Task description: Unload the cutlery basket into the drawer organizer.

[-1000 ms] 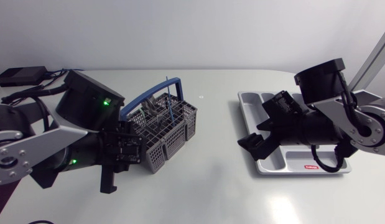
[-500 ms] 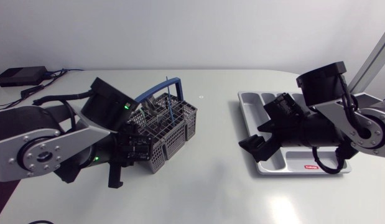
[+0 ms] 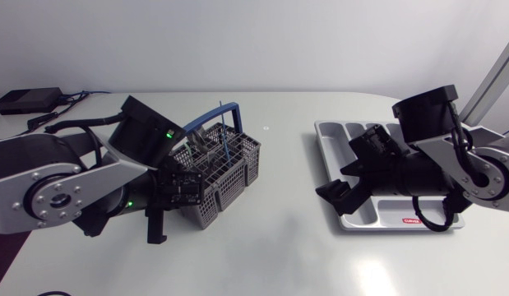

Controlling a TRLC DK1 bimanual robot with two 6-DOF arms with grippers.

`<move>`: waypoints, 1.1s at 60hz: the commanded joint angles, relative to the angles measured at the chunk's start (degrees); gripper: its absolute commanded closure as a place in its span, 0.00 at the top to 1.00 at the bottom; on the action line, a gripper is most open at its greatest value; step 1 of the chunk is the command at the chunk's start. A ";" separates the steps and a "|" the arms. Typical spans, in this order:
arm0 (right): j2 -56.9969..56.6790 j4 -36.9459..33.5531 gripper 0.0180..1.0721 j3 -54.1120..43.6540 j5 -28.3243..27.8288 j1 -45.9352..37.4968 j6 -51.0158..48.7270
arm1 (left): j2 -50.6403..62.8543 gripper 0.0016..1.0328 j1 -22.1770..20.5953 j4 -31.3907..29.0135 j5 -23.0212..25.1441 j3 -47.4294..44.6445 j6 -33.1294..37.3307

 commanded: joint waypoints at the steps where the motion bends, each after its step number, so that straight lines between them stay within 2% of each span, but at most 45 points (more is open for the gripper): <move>1: -0.27 0.77 0.95 -1.93 -0.32 -0.46 -1.17 | -1.85 0.03 0.41 -0.70 -0.14 2.63 -0.84; 23: -0.71 0.59 0.95 -1.75 -0.32 -0.29 -1.08 | -8.88 0.03 0.59 -6.50 1.70 5.97 -2.25; 45: -10.20 -0.46 0.95 -2.90 0.39 1.47 -0.55 | -16.00 0.03 -0.38 -13.44 5.22 12.47 -9.72; 50: -14.51 -0.11 0.95 -3.95 3.64 3.49 -0.20 | -16.18 0.03 -0.64 -15.29 6.01 15.28 -13.41; 55: -18.29 -0.38 0.95 -4.39 10.23 7.62 -0.47 | -15.65 0.03 -1.61 -16.16 6.62 18.10 -18.51; 62: -23.04 -0.90 0.95 -5.18 13.48 12.37 -0.38 | -12.66 0.03 -3.63 -16.78 8.12 22.32 -25.27; 66: -24.97 -1.43 0.95 -5.18 14.80 14.92 -0.64 | -8.97 0.03 -3.63 -17.57 11.02 26.36 -29.84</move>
